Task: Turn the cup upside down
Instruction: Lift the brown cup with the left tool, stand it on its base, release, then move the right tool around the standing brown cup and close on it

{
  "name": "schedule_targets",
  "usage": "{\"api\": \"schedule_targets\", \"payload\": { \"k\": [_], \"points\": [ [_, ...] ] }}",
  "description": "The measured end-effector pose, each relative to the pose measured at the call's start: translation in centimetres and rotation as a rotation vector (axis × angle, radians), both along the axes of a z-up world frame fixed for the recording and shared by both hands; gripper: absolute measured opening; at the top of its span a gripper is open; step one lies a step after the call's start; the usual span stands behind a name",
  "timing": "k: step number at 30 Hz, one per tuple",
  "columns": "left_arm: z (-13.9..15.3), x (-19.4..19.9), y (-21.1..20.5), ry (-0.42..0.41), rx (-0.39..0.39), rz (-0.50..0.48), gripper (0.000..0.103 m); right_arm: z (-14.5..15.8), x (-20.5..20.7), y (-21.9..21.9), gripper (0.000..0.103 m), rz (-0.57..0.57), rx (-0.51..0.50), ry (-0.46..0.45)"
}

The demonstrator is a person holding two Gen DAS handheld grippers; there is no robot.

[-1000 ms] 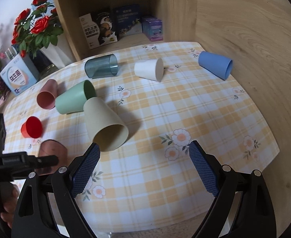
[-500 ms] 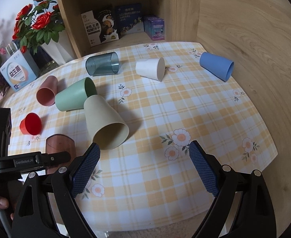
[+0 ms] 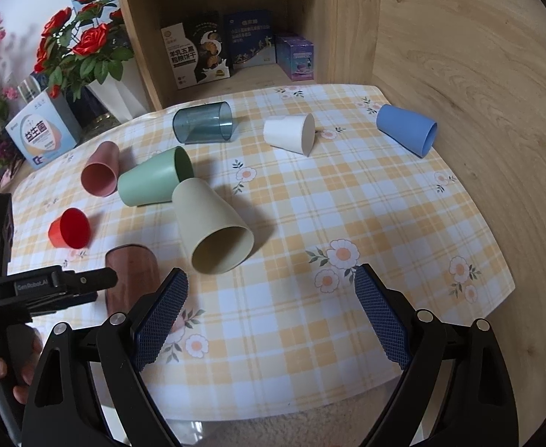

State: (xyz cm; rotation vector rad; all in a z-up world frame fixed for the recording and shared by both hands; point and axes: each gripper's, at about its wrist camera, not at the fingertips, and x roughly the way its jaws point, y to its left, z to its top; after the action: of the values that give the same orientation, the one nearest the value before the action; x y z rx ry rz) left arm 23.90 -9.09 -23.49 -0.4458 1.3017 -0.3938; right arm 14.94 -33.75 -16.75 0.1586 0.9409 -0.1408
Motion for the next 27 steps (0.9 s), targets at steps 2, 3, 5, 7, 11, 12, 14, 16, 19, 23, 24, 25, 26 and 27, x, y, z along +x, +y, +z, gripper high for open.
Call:
{"api": "schedule_targets", "payload": {
  "k": [2,3,5,7,11,12,14,16,19,23,24,25,26,27],
  "points": [
    [0.6,-0.4,0.6,-0.021,0.017,-0.001,0.082,0.3,-0.1,0.6,0.088,0.011,-0.008,-0.003],
    [0.8,-0.5,0.8,-0.029,0.025,-0.001,0.083,0.4,-0.1,0.7,0.088,0.015,-0.009,-0.003],
    [1.4,-0.9,1.7,-0.052,0.050,0.002,0.089,0.6,-0.1,1.2,0.088,0.025,-0.006,-0.002],
    [2.0,-1.4,2.7,-0.079,0.080,0.009,0.092,0.7,-0.1,1.8,0.088,0.035,-0.003,0.001],
    [3.4,-2.4,4.7,-0.163,0.146,0.013,0.097,0.6,0.0,2.8,0.088,0.058,0.001,0.010],
    [3.6,-2.6,5.1,-0.180,0.161,0.012,0.097,0.6,0.1,3.1,0.088,0.065,0.002,0.014],
    [4.4,-3.2,6.2,-0.230,0.211,0.015,0.097,0.6,0.2,3.5,0.088,0.076,0.004,0.021],
    [4.9,-3.6,7.3,-0.267,0.244,0.022,0.097,0.5,0.4,3.9,0.088,0.087,0.007,0.029],
    [5.6,-4.2,9.2,-0.302,0.265,0.052,0.097,0.3,0.8,4.5,0.088,0.109,0.033,0.050],
    [6.7,-5.4,11.9,-0.373,0.270,0.117,0.097,-0.1,1.4,4.9,0.088,0.126,0.080,0.080],
    [7.0,-5.8,12.4,-0.404,0.290,0.122,0.097,-0.2,1.6,5.0,0.088,0.131,0.082,0.088],
    [7.2,-6.1,12.6,-0.424,0.307,0.124,0.097,-0.2,1.9,5.3,0.088,0.143,0.083,0.097],
    [7.5,-6.5,13.1,-0.447,0.327,0.133,0.097,-0.1,2.2,5.6,0.088,0.159,0.083,0.103],
    [7.7,-6.8,13.6,-0.461,0.336,0.145,0.097,-0.1,2.4,5.9,0.088,0.175,0.079,0.108]
  ]
}}
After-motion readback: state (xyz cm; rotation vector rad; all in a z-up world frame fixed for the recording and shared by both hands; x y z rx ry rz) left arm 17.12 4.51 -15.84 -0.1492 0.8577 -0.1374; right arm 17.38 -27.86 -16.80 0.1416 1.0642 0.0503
